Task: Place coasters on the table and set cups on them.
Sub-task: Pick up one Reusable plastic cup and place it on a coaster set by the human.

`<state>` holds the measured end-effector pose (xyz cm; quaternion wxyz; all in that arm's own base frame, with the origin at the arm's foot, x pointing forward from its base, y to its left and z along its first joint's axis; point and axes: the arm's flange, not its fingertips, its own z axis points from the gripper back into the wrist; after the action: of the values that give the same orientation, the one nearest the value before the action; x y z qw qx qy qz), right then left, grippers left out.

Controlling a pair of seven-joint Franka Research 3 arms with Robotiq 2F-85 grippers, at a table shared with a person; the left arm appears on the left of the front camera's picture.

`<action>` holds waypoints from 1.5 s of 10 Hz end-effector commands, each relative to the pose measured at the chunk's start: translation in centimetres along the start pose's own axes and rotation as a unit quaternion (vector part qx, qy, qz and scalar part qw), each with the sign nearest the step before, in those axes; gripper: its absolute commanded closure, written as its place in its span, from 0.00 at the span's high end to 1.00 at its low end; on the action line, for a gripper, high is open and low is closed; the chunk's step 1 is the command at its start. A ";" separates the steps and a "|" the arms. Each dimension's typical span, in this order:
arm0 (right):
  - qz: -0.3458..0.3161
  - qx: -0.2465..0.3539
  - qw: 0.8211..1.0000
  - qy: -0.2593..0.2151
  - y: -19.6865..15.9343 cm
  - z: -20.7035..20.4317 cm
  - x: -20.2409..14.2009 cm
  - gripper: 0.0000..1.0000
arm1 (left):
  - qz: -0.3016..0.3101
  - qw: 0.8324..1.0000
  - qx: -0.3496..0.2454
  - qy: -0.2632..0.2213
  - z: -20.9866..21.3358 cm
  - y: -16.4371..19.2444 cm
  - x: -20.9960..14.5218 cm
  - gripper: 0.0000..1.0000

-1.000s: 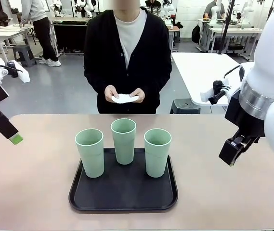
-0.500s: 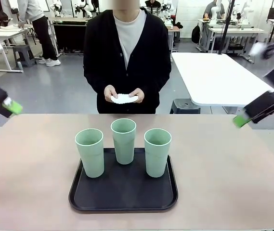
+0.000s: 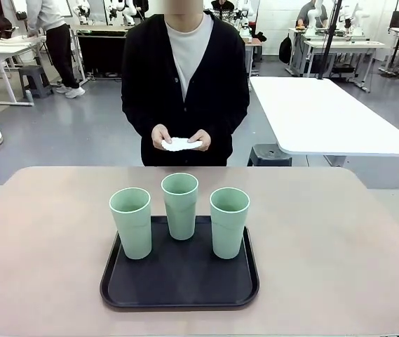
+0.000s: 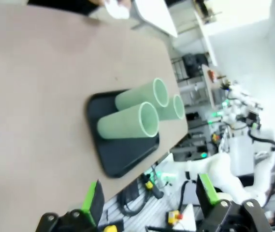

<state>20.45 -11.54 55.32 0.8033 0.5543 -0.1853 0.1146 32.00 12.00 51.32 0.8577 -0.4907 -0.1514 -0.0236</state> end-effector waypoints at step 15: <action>-0.165 -0.071 0.984 -0.006 -10.2 0.7 -0.4 1.00 | 0.072 0.997 0.018 0.008 2.2 5.3 -1.5 1.00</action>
<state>24.09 -15.63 46.67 0.8496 0.5160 -0.1033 -0.0353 31.25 15.89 47.82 0.8705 -0.4786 -0.1103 0.0311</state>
